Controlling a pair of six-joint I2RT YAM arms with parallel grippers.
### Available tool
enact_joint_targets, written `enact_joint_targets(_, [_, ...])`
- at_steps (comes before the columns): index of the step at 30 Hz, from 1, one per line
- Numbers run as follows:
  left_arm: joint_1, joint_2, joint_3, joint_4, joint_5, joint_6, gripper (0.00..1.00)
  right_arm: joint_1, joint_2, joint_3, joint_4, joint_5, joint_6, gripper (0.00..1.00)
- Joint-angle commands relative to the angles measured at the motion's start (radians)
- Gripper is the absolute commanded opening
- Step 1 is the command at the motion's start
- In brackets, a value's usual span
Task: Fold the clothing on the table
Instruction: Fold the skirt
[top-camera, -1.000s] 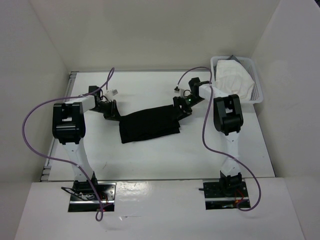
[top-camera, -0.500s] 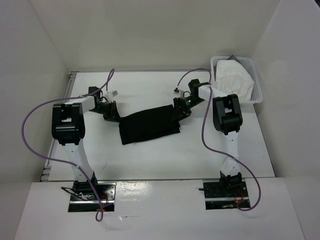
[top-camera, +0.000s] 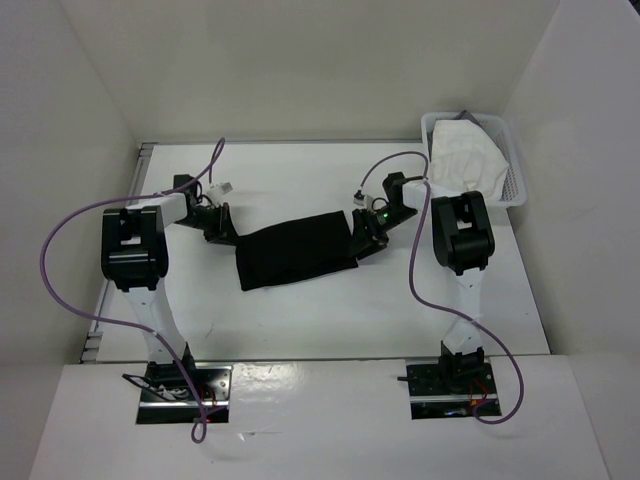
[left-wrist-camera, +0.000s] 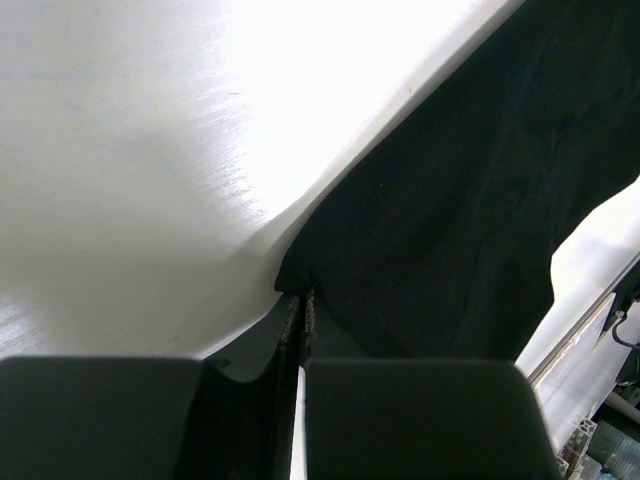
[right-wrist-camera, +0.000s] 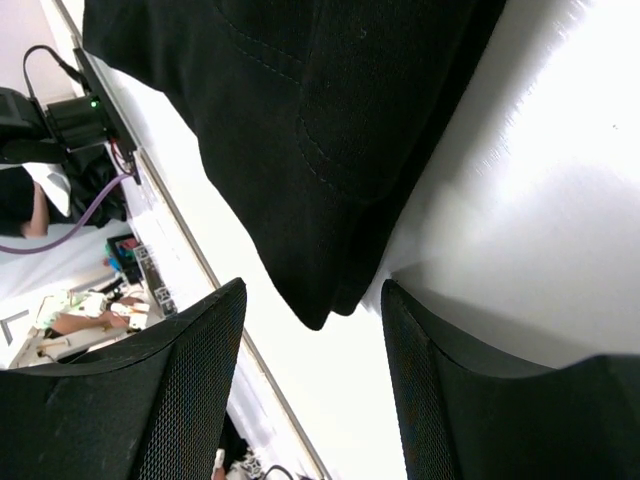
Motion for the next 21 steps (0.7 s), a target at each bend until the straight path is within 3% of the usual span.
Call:
enact_joint_targets(1, [0.008,-0.032,-0.018,-0.011,-0.008,0.039,0.03,-0.008,0.0,-0.032,0.048,0.141,-0.047,0.63])
enact_joint_targets(21, [0.008,-0.041,-0.028,-0.02,-0.008,0.058,0.03,0.02,0.078,0.034,0.057,0.072,-0.038,0.63])
